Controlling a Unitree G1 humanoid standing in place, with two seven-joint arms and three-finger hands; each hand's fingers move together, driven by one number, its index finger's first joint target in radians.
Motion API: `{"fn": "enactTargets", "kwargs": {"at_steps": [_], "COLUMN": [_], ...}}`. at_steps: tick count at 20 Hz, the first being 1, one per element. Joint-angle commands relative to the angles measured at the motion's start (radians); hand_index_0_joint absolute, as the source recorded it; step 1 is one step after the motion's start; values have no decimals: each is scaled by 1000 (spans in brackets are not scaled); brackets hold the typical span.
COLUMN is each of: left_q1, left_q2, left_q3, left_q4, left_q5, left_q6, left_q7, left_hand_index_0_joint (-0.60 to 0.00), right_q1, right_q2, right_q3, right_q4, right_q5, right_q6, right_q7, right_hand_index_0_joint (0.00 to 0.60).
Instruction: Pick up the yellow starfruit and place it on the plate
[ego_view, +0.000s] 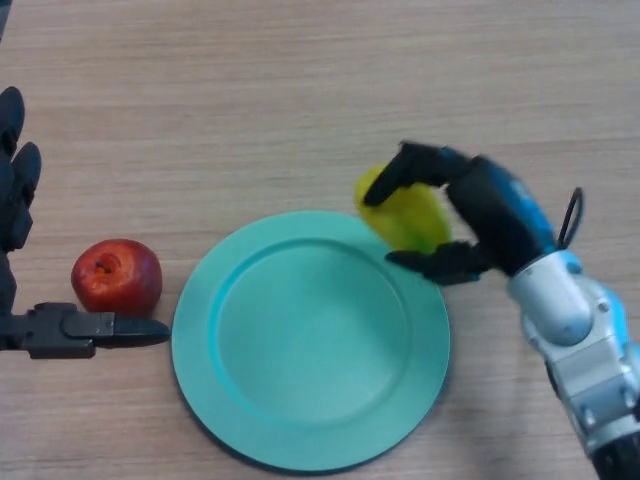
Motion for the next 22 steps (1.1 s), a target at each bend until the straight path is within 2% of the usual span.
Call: {"fn": "enactTargets", "kwargs": {"at_steps": [1, 3, 4, 5, 6, 7, 8, 9, 10, 11, 12, 17, 20, 22], "left_q1": [-29, -29, -27, -25, -26, -26, -26, -26, -25, -25, -26, -34, -48, -55], "left_q2": [40, 39, 38, 37, 35, 34, 33, 32, 28, 25, 24, 25, 31, 33], "left_q3": [20, 3, -3, -8, -12, -13, -17, -21, -30, -39, -46, -46, -52, -52], "left_q4": [-36, -34, -38, -39, -42, -43, -42, -40, -38, -41, -46, -70, -77, -71], "left_q5": [-29, -20, -18, -11, -5, -4, 2, 8, 18, 24, 27, 13, 17, 14], "left_q6": [-139, -131, -121, -121, -112, -108, -111, -113, -117, -114, -107, -69, -56, -51], "left_q7": [0, -5, -10, -12, -13, -12, -10, -7, -2, 1, 4, 5, 1, -3], "left_hand_index_0_joint": [0, 0, 0, 0, 0, 0, 0, 0, 0, 0, 0, 0, 0, 0], "right_q1": [-33, 6, 38, 76, 104, 109, 111, 114, 120, 131, 140, 157, 173, 186], "right_q2": [-4, -3, -3, -3, -3, -3, -3, -3, -3, -3, -3, -3, -3, -3], "right_q3": [-23, -6, 27, 68, 89, 89, 88, 88, 88, 89, 91, 45, -56, -104], "right_q4": [-29, -35, -70, -129, -175, -181, -186, -194, -216, -248, -280, -424, -569, -656], "right_q5": [-76, -141, -41, 121, 207, 206, 204, 207, 220, 241, 255, 321, 386, 445], "right_q6": [-157, -162, -109, -15, 57, 66, 70, 78, 98, 118, 136, 228, 324, 394], "right_q7": [-97, -101, -84, -52, -37, -39, -37, -36, -35, -29, -20, 48, 134, 166], "right_hand_index_0_joint": [600, 600, 600, 600, 600, 550, 400, 300, 150, 50, 0, 0, 0, 0]}}
